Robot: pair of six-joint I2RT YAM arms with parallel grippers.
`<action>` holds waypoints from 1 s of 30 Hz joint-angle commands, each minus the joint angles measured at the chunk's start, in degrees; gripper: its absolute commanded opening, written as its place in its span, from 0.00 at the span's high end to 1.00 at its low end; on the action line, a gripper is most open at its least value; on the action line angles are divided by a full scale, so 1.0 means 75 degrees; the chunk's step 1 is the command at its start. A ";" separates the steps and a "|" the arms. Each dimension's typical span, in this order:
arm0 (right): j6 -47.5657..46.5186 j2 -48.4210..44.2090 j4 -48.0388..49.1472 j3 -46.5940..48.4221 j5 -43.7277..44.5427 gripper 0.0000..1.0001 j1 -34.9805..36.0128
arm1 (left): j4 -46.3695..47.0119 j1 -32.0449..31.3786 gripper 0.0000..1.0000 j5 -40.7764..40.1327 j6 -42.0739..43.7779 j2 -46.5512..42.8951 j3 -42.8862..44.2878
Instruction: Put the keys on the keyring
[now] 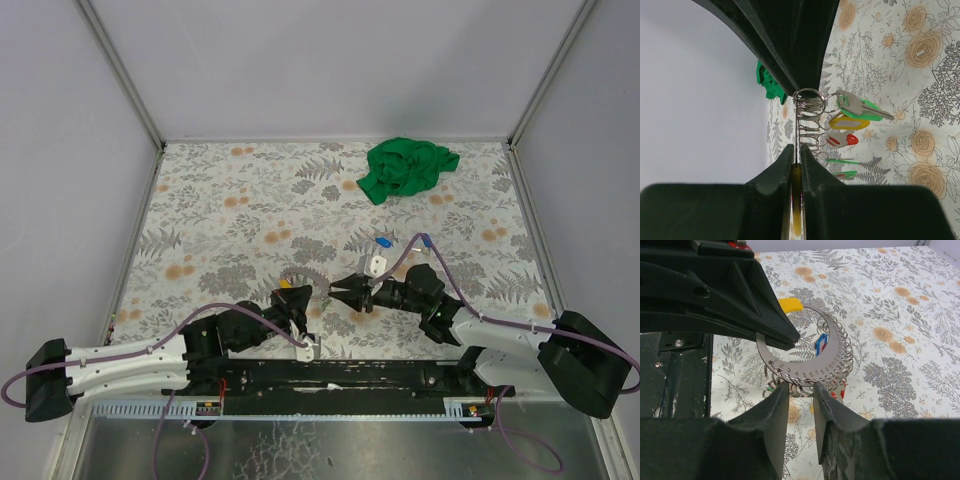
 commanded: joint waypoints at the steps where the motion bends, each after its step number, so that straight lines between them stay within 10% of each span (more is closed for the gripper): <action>1: -0.0068 -0.0203 0.0530 0.0069 0.0012 0.68 0.0022 | 0.0322 0.0045 1.00 0.0113 -0.0039 0.0021 0.0334; 30: -0.0525 0.0469 -0.1256 0.0847 0.0667 1.00 0.0023 | 0.0641 0.0050 1.00 -0.0825 -0.1036 0.1935 0.0696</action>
